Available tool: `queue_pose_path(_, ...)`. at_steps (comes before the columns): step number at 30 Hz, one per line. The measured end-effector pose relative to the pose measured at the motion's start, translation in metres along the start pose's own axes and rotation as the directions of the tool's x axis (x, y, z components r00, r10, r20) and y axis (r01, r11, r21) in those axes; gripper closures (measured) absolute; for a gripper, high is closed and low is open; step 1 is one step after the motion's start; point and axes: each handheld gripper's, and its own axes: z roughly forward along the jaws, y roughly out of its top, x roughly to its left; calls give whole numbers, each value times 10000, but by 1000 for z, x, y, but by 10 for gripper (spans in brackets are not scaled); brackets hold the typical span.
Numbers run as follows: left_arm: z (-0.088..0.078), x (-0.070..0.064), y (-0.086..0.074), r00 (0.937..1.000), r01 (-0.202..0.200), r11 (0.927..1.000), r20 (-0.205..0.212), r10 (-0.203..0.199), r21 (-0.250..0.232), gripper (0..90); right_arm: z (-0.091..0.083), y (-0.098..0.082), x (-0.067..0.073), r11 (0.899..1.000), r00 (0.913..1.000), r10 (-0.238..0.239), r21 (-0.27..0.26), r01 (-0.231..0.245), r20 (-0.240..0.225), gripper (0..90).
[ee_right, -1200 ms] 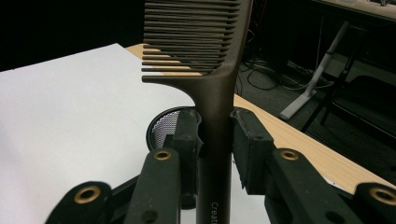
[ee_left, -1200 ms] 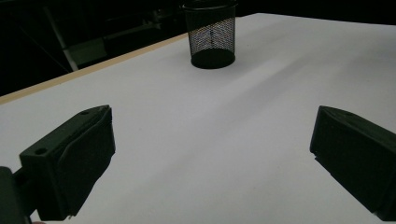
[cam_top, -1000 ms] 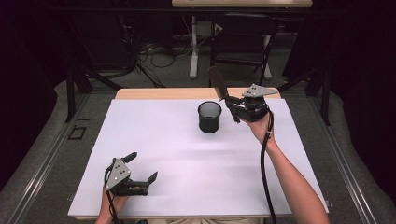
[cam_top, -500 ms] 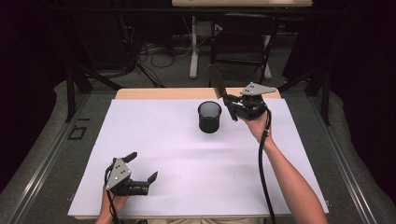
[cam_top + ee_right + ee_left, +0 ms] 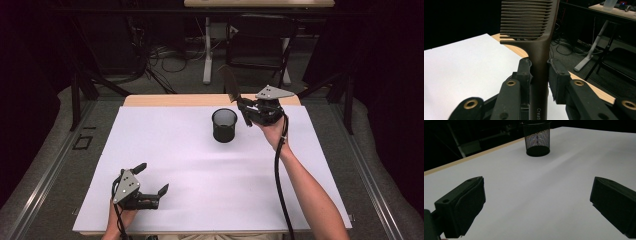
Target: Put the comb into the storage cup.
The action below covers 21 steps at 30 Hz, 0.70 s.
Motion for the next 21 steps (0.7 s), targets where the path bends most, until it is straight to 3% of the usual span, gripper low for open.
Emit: queue_pose_path(21,0,0,0,10000,-20,10000,0,20,27,0,12,9,2,9987,10000,88,-507,-86,31,728)
